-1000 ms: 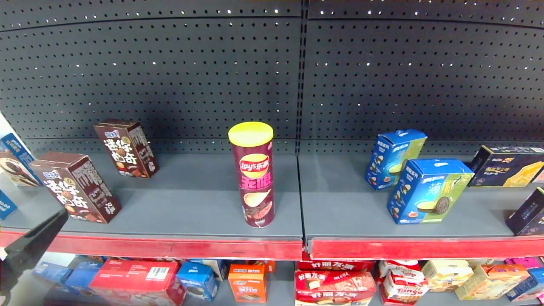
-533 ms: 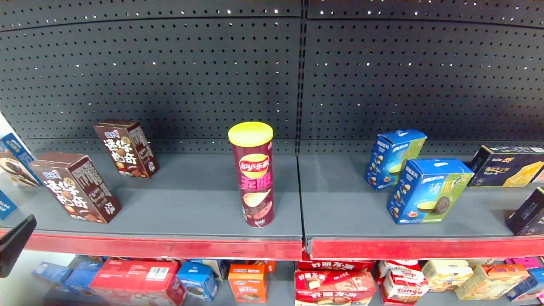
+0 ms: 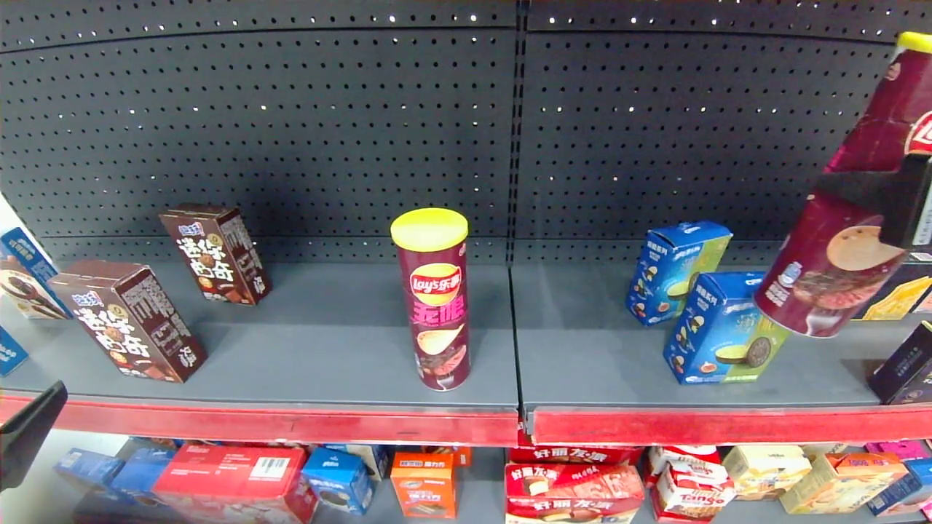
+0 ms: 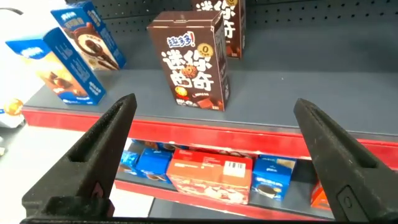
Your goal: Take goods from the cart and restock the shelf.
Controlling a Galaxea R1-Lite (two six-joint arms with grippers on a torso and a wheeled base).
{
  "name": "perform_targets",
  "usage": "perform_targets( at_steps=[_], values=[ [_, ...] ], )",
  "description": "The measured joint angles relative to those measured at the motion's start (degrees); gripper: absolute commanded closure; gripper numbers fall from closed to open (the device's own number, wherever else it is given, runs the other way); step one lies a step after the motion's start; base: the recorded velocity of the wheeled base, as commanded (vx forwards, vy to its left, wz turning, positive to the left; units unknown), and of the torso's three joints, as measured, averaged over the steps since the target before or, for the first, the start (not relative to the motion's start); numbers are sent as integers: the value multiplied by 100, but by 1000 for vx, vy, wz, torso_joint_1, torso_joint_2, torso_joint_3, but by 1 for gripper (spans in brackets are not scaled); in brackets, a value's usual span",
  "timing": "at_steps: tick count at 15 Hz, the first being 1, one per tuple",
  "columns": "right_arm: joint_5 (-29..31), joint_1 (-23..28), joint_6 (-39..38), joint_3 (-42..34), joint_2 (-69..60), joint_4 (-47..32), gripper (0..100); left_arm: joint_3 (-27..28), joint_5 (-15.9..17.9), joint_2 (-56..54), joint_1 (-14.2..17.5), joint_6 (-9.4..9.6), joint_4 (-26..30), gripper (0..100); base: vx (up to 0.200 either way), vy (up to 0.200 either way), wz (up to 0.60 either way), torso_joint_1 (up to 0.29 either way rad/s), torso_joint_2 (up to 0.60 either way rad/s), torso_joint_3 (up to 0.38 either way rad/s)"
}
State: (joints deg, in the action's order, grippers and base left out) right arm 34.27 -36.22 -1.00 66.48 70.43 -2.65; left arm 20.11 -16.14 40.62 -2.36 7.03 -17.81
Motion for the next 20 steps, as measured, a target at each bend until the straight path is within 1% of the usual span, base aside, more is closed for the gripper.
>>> perform_targets(
  at_steps=[4, 7, 10, 13, 16, 20],
  values=[
    [-22, -503, -44, 202, 564, 311, 100, 2, -6, -33, 6, -1, 0, 0, 0, 0, 0, 0, 0, 0],
    [-373, -628, -45, 384, 936, 382, 100, 2, -9, -38, 6, -1, 0, 0, 0, 0, 0, 0, 0, 0],
    [-661, -590, -34, 664, 1395, 672, 100, 2, -9, -38, 6, -1, 5, 0, 0, 0, 0, 0, 0, 0],
    [-817, -479, -83, 1161, 1968, 830, 100, -11, -13, -29, 11, -1, 9, 0, 0, 0, 0, 0, 0, 0],
    [-1263, -421, -110, 1462, 2455, 984, 100, -33, -13, -11, 6, 0, 5, 0, 0, 0, 0, 0, 0, 0],
    [-1553, -99, -94, 1776, 2973, 981, 100, -254, -11, -7, 6, -4, 0, 0, 0, 0, 0, 0, 0, 0]
  ],
)
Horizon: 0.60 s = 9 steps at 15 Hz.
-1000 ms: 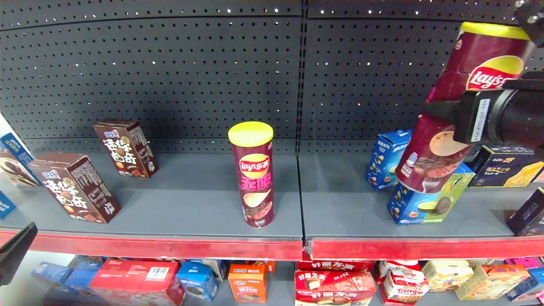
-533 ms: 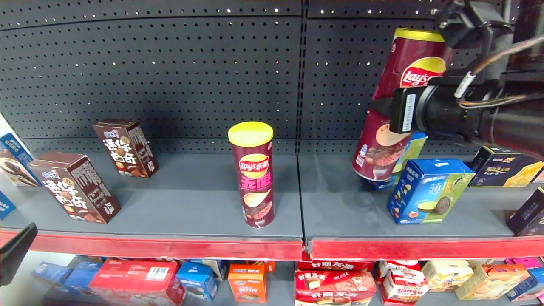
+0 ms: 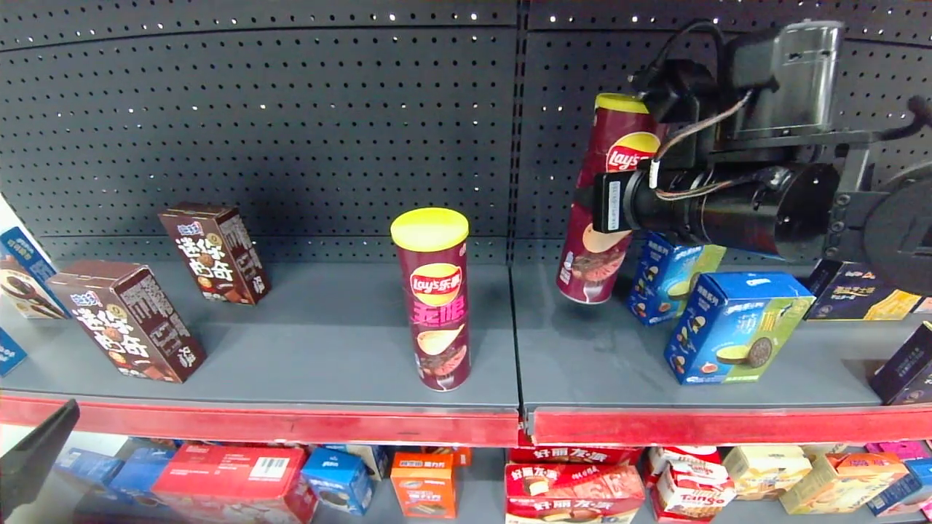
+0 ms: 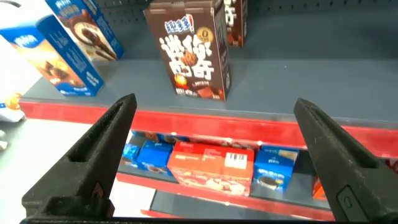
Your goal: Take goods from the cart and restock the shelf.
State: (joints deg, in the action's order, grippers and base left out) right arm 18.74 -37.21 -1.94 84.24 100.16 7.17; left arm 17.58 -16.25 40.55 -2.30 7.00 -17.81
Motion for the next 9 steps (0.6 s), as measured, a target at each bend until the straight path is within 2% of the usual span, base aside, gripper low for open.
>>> perform_targets(
  at_steps=[5, 9],
  values=[
    [-492, 85, 13, 316, 566, 187, 100, -44, 2, 2, 0, 2, 0, 0, 0, 0, 0, 0, 0, 0],
    [-629, 85, 110, 735, 1131, 589, 100, 44, 9, 71, -6, 2, -11, 0, 0, 0, 0, 0, 0, 0]
  ],
)
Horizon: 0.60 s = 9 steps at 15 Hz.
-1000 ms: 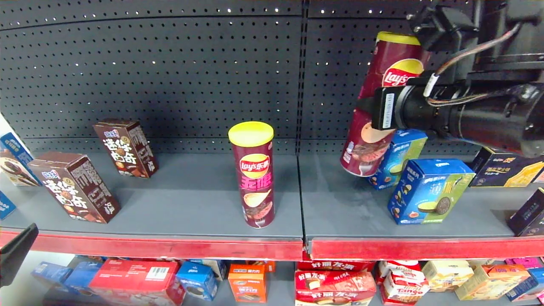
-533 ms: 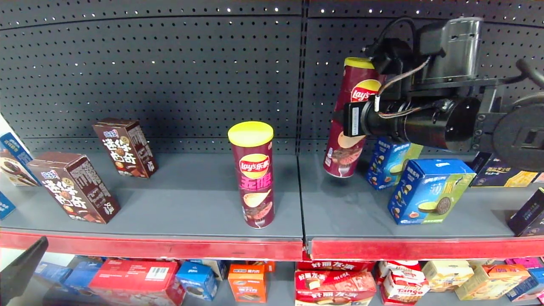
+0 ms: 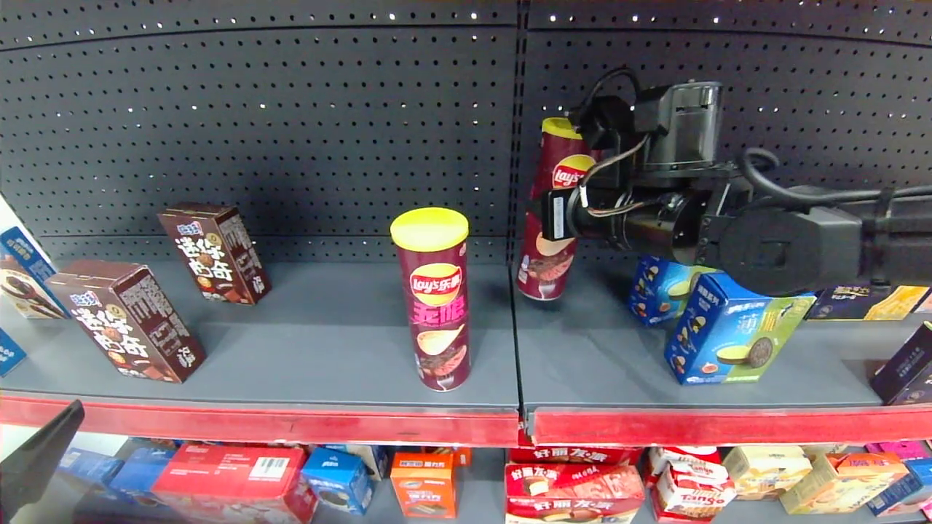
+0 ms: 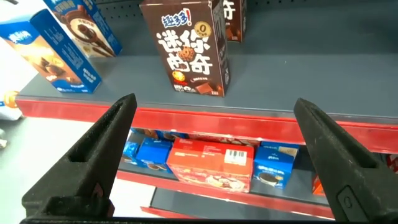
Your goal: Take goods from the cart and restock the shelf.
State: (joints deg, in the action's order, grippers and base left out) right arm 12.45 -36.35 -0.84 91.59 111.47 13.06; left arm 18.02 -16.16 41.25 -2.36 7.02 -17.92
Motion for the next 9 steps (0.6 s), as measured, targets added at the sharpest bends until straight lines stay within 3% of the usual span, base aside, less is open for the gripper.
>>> perform_targets(
  at_steps=[9],
  values=[
    [-165, -50, 152, 900, 1229, 547, 100, 78, 2, 41, 0, 1, 2, 0, 0, 0, 0, 0, 0, 0]
  ],
)
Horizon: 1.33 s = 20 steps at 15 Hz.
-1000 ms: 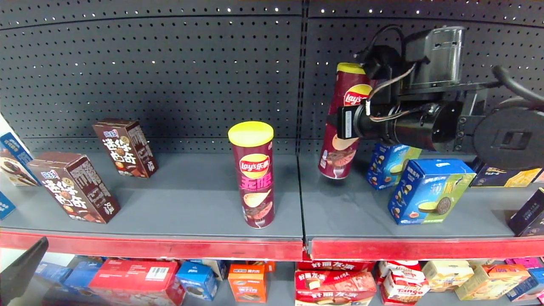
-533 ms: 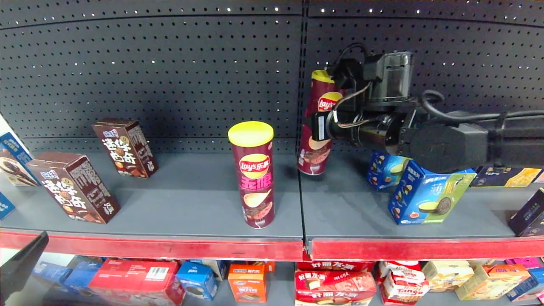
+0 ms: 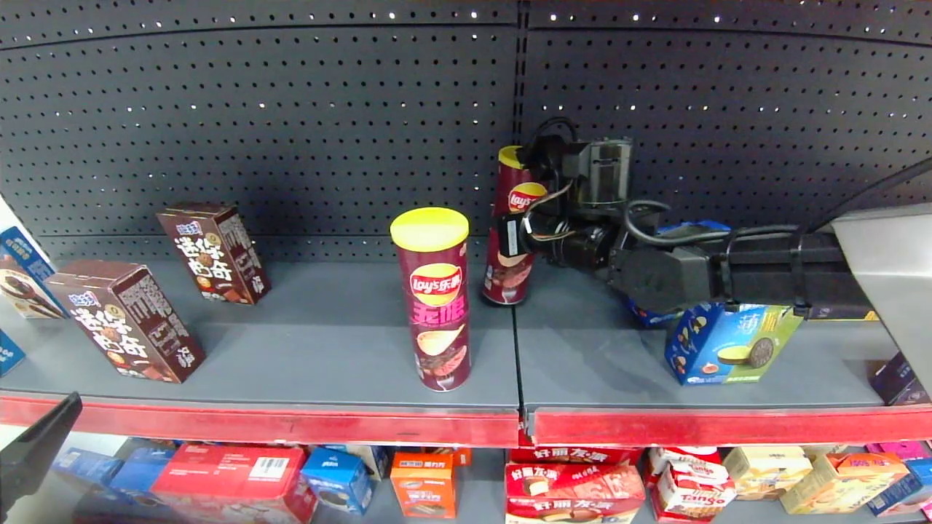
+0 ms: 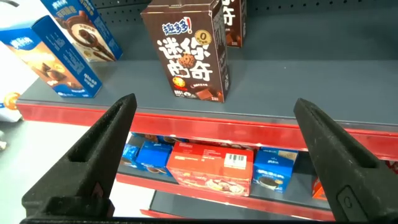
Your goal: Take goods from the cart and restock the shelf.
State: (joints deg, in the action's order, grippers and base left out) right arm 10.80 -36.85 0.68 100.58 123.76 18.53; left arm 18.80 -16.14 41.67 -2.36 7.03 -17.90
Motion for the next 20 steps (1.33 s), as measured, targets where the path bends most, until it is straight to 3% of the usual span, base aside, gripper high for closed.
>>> perform_targets(
  at_steps=[5, 20],
  values=[
    [-84, -124, 98, 418, 358, 0, 100, -37, -2, -9, 0, -1, 0, 0, 0, 0, 0, 0, 0, 0],
    [-95, -265, 388, 244, 461, 121, 100, -100, -2, -9, 0, 0, 6, 0, 0, 0, 0, 0, 0, 0]
  ],
)
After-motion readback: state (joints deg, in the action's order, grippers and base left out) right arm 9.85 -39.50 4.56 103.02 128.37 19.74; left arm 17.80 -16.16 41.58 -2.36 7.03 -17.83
